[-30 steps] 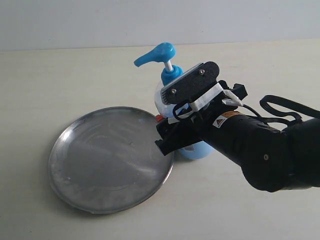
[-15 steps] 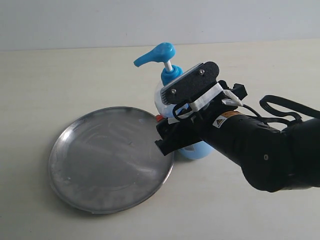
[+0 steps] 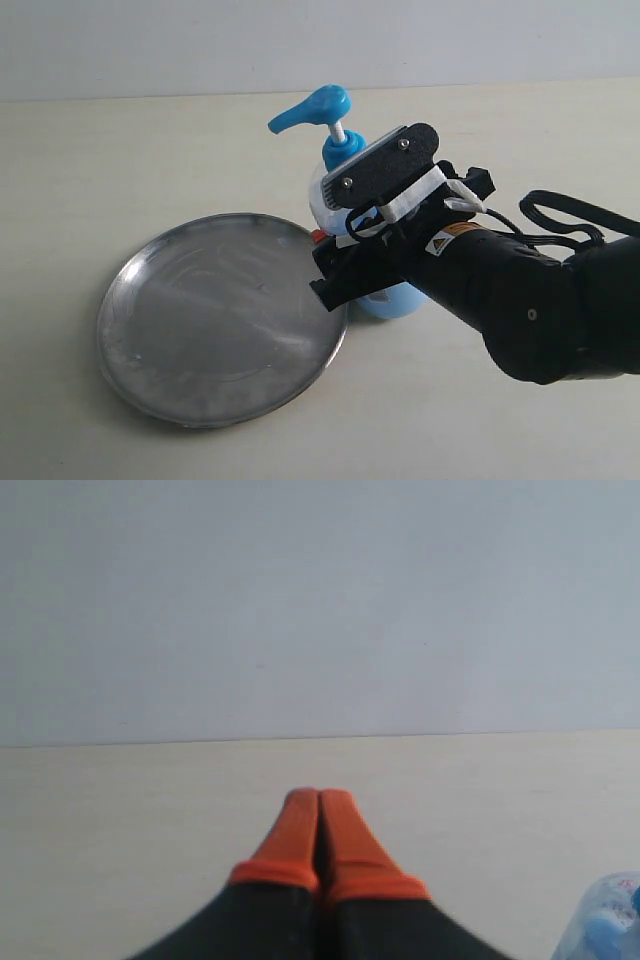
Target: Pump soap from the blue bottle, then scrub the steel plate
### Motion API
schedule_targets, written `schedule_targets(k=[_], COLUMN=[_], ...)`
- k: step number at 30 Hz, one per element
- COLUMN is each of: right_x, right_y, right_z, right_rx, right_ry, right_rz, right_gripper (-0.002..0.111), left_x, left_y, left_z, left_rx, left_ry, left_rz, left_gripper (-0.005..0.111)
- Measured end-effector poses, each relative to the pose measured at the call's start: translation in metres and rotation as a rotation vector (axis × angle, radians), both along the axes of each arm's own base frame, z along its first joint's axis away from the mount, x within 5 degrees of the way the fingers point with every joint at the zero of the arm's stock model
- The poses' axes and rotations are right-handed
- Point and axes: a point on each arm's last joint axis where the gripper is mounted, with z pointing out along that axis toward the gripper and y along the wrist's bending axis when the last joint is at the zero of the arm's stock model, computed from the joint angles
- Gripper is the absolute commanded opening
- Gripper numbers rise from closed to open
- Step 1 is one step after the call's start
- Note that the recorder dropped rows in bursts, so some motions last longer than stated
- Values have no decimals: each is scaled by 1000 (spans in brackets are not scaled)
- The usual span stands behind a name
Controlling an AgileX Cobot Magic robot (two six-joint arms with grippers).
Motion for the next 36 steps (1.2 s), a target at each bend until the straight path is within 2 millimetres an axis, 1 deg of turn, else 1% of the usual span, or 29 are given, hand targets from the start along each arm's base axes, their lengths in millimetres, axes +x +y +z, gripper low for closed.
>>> schedule_targets(k=[3,33,36], right_x=[0,0,0], right_y=[0,0,0], right_z=[0,0,0], right_rx=[0,1,1], right_ry=[0,-1,-1], right_rz=[0,-1,-1], right_gripper=[0,0,0], left_x=[2,4,7], left_y=[-1,-2,-2], left_z=[4,3,1], left_rx=[-1,1,5], left_ry=[-3,4,14], left_rz=[-2,-2,-2], left_gripper=[1,1,3])
